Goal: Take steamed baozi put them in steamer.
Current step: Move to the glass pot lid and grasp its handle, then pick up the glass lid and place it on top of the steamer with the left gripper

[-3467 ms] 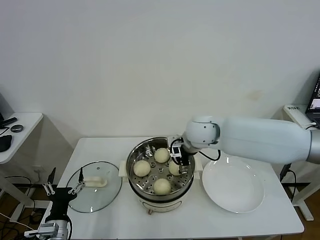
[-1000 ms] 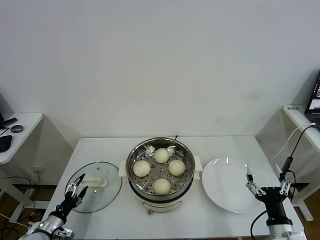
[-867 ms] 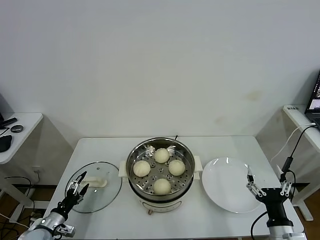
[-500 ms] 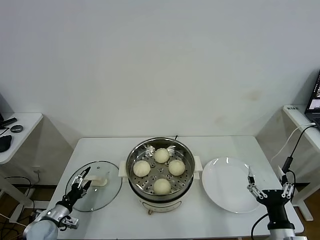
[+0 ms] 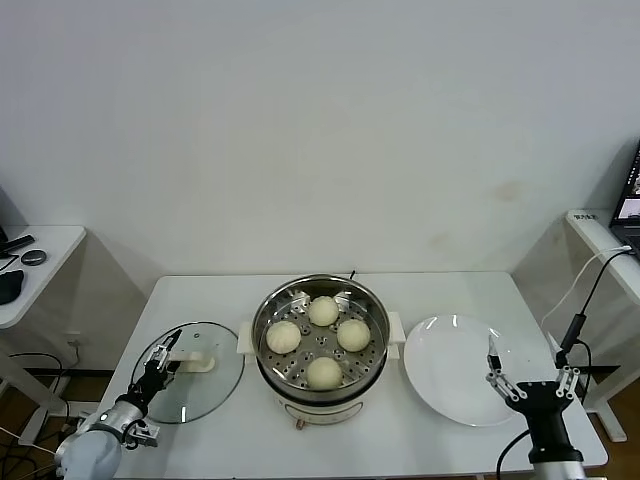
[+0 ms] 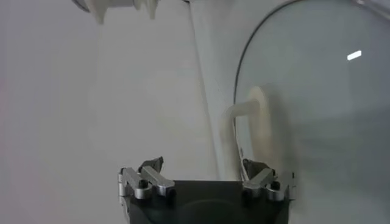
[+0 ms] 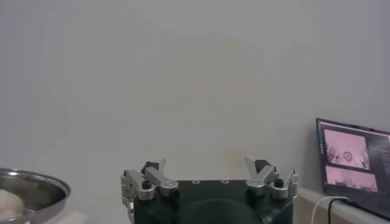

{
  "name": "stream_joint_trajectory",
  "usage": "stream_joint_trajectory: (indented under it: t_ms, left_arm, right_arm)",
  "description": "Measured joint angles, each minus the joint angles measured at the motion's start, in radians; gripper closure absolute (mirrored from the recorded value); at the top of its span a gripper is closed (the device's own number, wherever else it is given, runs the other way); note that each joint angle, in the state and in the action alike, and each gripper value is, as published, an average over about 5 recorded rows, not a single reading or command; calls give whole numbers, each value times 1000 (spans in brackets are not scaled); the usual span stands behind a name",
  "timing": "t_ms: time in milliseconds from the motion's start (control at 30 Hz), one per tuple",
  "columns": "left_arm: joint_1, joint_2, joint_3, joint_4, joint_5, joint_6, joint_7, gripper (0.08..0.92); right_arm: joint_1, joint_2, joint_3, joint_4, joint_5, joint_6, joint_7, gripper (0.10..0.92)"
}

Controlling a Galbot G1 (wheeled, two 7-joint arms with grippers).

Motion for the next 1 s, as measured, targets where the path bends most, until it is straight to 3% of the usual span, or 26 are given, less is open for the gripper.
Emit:
stream_joint_trajectory:
  t_ms: [633,1000]
  left_arm:
    - [-9,-12,-7,46,-40,-5,-54,817]
    - [145,16,-83,-188,-139,89,-55,833]
  right_arm:
    - [9,-6,-38,-19,0,-31,-8,203]
    - [7,-68,-34,-48,70,-113,-25,203]
